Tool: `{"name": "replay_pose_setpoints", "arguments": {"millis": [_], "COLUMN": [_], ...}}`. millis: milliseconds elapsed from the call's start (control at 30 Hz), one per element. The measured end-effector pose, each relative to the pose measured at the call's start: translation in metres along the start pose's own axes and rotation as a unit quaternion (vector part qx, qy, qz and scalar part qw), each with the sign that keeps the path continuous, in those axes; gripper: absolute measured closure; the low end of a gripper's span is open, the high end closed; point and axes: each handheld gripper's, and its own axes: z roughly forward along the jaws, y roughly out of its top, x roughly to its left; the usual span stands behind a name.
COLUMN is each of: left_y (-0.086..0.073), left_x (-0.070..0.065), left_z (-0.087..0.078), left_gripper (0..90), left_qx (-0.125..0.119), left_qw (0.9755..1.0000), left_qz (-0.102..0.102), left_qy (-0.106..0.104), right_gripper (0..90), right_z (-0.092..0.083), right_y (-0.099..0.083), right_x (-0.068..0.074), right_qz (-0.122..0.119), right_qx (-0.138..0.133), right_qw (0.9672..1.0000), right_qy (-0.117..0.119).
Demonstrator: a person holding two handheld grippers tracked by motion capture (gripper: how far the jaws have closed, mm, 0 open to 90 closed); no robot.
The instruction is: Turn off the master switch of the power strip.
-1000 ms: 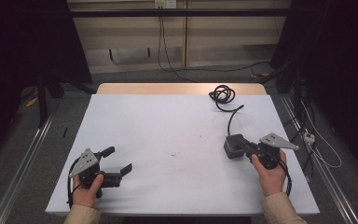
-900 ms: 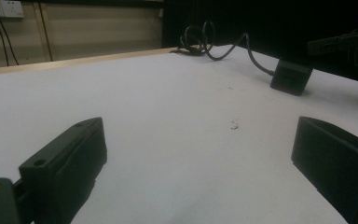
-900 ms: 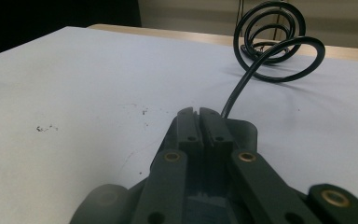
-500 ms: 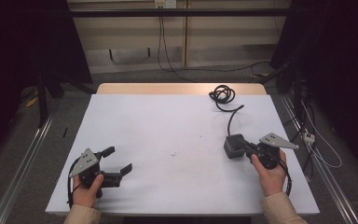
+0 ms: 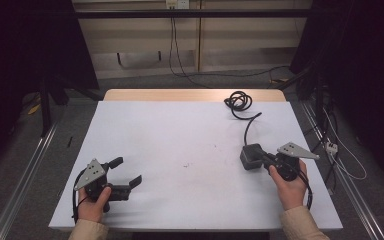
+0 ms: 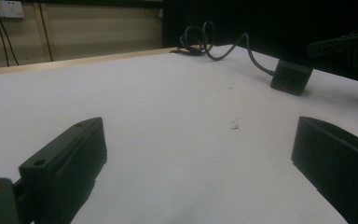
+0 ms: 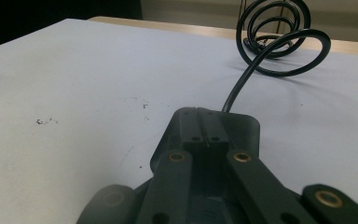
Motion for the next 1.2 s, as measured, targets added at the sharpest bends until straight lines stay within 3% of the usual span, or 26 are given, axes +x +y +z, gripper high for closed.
{"name": "replay_pose_setpoints", "arguments": {"millis": [1200], "left_y": [0.0003], "left_x": [-0.0001], "left_z": [-0.001], "left_gripper": [3.0], "left_qx": [0.0], "left_qw": [1.0], "left_qz": [-0.001], "left_qy": [0.003], "right_gripper": [90.0], "right_z": [0.005], "right_y": [-0.0018], "right_x": [-0.0022], "right_qz": [-0.008], "right_qx": [0.008], "right_qw": [0.9998], "right_qy": [-0.015]}}
